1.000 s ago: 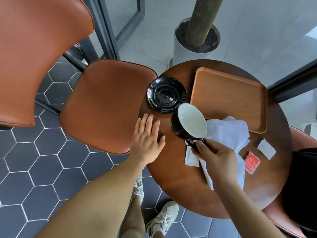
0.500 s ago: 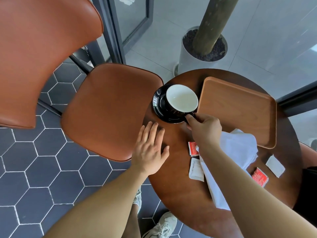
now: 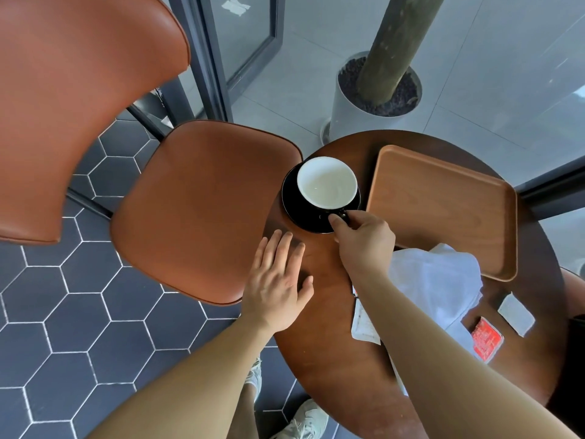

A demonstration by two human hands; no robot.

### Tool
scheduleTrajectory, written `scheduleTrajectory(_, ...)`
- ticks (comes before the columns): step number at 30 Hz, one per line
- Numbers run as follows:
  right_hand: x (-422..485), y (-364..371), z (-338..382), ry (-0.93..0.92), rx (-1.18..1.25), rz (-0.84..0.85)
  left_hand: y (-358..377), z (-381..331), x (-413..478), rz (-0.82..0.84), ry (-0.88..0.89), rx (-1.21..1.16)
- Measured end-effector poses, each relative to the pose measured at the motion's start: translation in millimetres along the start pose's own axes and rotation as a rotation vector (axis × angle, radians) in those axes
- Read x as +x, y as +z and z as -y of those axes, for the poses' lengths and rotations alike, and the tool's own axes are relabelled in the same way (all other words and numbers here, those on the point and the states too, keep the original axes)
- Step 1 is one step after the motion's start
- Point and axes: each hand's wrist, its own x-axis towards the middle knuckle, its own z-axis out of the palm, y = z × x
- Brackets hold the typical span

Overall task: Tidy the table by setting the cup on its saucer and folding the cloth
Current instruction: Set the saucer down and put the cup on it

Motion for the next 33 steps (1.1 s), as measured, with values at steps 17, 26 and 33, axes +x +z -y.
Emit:
scheduleTrajectory(17,-32.3,-57.3,-19.4,-0.354,-0.344,0.036,1.6,0.9,-0.1,0.015,0.003,0.024)
scheduleTrajectory(26,-45.5,-55.3,-84.8,-0.326,-0.875,0.29,0.1,-0.6,0.3,0.003,0.0,0.042)
scheduleTrajectory(33,-45.0,-41.8,-125.1,-0.32,-0.874,0.262,7.6,2.4,-0.8,-0.033,0.012,0.069)
